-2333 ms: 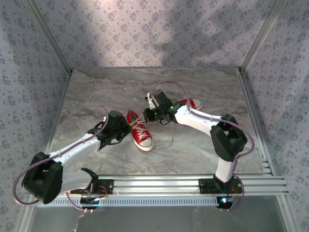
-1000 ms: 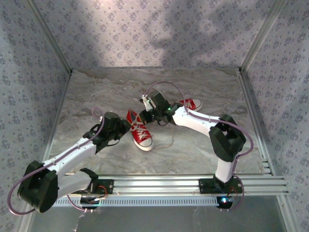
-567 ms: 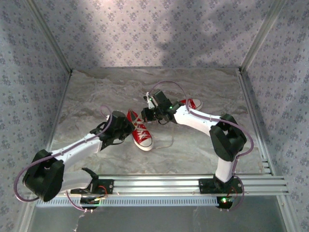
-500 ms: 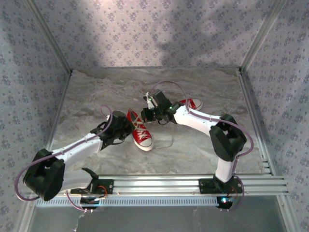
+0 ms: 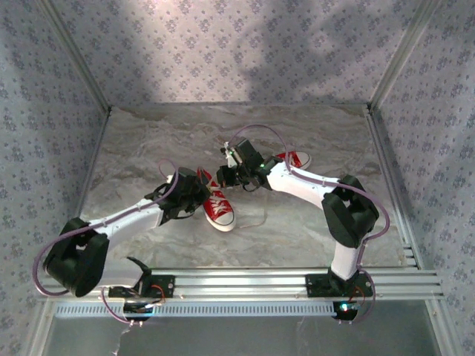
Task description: Tie the shoes
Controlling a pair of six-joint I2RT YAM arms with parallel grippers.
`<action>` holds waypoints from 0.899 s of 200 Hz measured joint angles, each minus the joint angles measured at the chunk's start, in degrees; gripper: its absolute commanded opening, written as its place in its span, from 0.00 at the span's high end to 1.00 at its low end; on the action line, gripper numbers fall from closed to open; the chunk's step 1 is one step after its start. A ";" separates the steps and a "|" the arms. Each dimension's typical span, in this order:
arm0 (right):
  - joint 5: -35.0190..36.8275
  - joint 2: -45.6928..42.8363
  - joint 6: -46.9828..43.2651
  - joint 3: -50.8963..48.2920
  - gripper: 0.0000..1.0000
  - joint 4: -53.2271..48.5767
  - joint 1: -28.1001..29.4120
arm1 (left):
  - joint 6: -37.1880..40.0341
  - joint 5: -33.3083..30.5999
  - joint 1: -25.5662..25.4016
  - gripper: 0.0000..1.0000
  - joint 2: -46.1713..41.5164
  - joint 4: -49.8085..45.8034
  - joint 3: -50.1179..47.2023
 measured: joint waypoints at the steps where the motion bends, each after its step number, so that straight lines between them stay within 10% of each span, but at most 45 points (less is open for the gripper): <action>1: 0.00 0.00 0.00 0.00 1.00 0.00 0.00 | 0.00 0.00 0.00 0.76 0.02 0.00 0.04; 106: 0.00 0.00 -0.81 0.00 1.00 -0.02 0.22 | -0.20 -1.46 0.17 0.94 1.60 0.00 1.46; 180: 2.43 0.00 -23.47 -0.81 1.00 0.74 1.40 | 1.33 -2.12 0.44 1.00 1.49 -0.04 1.66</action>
